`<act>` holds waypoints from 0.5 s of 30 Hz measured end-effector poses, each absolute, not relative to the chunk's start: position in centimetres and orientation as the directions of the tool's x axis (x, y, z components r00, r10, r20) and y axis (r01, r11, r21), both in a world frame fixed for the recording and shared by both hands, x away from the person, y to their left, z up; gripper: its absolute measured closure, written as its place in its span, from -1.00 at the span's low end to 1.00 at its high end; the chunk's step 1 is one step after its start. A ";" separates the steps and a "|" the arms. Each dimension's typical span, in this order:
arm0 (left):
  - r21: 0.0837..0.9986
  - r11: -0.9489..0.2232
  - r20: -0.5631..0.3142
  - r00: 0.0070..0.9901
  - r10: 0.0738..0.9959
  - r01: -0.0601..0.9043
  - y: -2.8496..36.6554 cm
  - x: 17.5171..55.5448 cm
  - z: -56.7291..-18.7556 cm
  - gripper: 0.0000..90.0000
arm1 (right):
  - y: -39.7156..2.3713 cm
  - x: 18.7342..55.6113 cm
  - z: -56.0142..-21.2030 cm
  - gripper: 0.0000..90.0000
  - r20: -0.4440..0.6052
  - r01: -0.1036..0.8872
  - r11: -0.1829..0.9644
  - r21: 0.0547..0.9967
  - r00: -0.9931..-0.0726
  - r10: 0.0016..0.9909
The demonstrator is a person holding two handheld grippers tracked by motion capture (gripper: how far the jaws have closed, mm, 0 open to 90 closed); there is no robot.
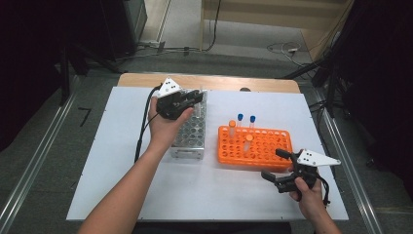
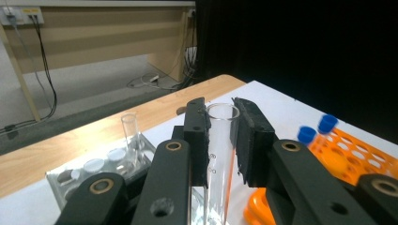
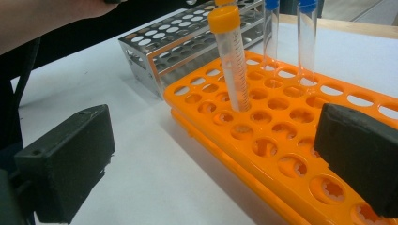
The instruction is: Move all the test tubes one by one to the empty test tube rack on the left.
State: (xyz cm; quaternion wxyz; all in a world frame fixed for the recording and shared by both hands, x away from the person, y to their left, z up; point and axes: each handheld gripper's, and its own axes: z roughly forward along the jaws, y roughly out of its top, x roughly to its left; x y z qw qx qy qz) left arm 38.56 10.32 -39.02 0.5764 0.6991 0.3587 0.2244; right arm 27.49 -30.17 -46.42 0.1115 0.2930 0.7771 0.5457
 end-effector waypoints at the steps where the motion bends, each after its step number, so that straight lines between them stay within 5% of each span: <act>1: 0.967 -0.077 -0.099 0.639 0.763 0.241 10.2 38.9 -39.0 0.69 | -30.2 27.5 -46.4 -1.00 0.146 0.333 0.232 0.914 -0.803 0.578; 15: 0.967 -0.027 -0.130 0.578 0.806 0.255 9.9 44.0 -39.6 0.69 | -30.5 27.5 -46.5 -1.00 0.150 0.333 0.225 0.916 -0.803 0.577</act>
